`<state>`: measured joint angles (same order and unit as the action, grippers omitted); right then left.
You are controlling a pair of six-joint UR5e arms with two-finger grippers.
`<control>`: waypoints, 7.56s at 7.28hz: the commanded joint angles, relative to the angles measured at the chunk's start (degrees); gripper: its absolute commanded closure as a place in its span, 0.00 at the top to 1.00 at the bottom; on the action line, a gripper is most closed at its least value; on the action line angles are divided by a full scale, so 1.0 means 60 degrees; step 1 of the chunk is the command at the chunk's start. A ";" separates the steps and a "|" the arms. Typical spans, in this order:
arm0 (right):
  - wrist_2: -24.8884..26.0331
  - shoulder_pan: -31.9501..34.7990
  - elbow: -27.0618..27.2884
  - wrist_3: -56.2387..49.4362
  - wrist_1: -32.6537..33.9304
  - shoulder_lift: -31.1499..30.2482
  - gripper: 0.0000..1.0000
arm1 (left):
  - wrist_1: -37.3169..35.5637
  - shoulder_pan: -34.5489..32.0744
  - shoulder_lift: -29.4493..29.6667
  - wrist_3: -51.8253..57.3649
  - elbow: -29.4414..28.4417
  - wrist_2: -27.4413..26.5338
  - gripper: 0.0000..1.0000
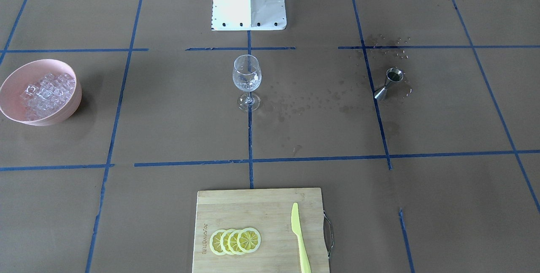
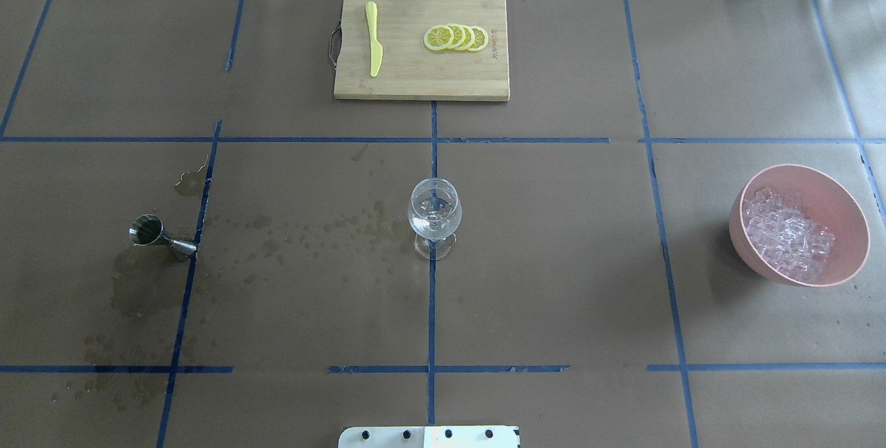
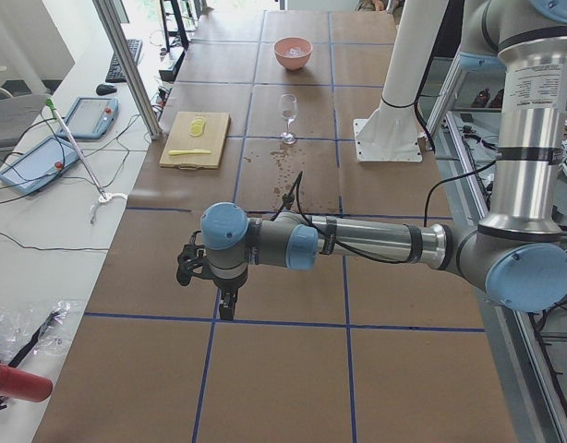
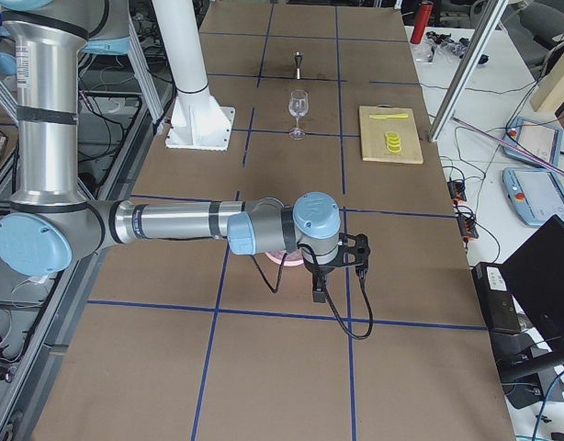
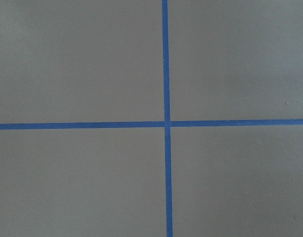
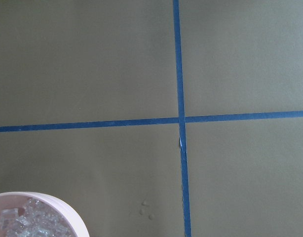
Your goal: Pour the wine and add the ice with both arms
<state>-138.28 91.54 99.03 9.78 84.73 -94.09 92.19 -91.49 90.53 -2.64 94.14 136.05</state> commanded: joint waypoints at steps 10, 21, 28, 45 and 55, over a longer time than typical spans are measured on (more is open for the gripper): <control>-0.0390 -0.0052 -0.0449 0.0275 -0.0539 0.0418 1.00 | 0.1179 0.6298 -0.0931 -0.9708 0.7274 -0.3707 1.00; -0.0844 -0.0169 -0.0171 0.1154 -0.0527 0.0857 1.00 | 0.3634 1.4780 -0.2638 -1.6537 0.4674 -1.5347 1.00; -0.0844 -0.0169 -0.0099 0.1154 -0.0542 0.0857 1.00 | 0.3707 1.4693 -0.1453 -1.7979 0.3269 -1.6494 1.00; -0.0844 -0.0184 0.0121 0.1139 -0.0556 0.0798 1.00 | 0.3736 1.4282 -0.0820 -1.6727 0.1640 -1.7651 0.99; -0.0844 -0.0184 0.0165 0.1139 -0.0556 0.0784 1.00 | 0.3736 1.4209 -0.0996 -1.6654 0.1743 -1.7796 0.09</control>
<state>-143.35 90.44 99.98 16.61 81.42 -89.38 114.61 -6.24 84.84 -102.56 104.60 29.92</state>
